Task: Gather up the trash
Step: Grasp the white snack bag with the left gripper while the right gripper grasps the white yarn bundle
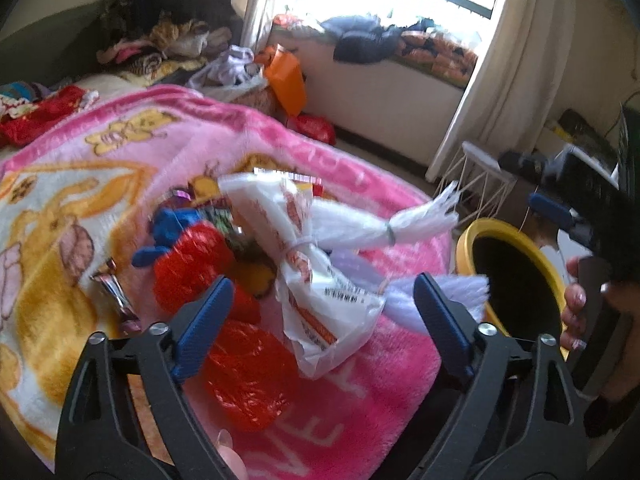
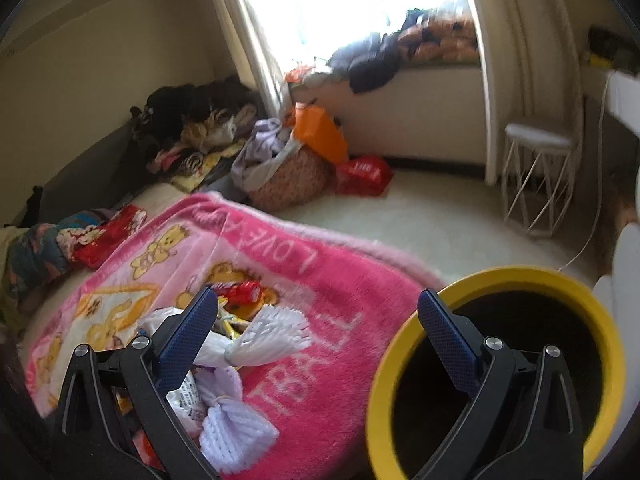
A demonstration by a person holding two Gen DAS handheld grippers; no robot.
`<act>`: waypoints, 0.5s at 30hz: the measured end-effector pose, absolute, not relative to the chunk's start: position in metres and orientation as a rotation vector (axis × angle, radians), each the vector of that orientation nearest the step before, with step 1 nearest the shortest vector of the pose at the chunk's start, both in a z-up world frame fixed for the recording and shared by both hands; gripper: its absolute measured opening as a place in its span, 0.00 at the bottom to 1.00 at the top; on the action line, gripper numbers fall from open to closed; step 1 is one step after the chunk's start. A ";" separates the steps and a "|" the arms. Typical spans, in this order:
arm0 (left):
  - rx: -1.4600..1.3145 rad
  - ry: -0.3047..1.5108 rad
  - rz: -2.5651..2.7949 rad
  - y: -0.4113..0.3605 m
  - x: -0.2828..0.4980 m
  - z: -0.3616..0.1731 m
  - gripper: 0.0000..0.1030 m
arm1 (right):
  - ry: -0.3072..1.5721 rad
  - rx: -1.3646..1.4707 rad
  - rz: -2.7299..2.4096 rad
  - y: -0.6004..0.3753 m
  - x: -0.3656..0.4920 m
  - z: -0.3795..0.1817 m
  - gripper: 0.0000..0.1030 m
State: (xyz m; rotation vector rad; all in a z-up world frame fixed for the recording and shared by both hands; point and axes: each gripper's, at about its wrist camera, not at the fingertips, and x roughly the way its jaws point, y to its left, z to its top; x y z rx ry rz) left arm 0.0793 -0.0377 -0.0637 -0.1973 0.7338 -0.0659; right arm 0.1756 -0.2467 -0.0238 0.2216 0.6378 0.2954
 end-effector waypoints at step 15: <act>-0.275 0.792 -0.103 -0.037 0.082 -0.089 0.39 | 0.866 0.324 0.383 -0.205 0.210 -0.074 0.16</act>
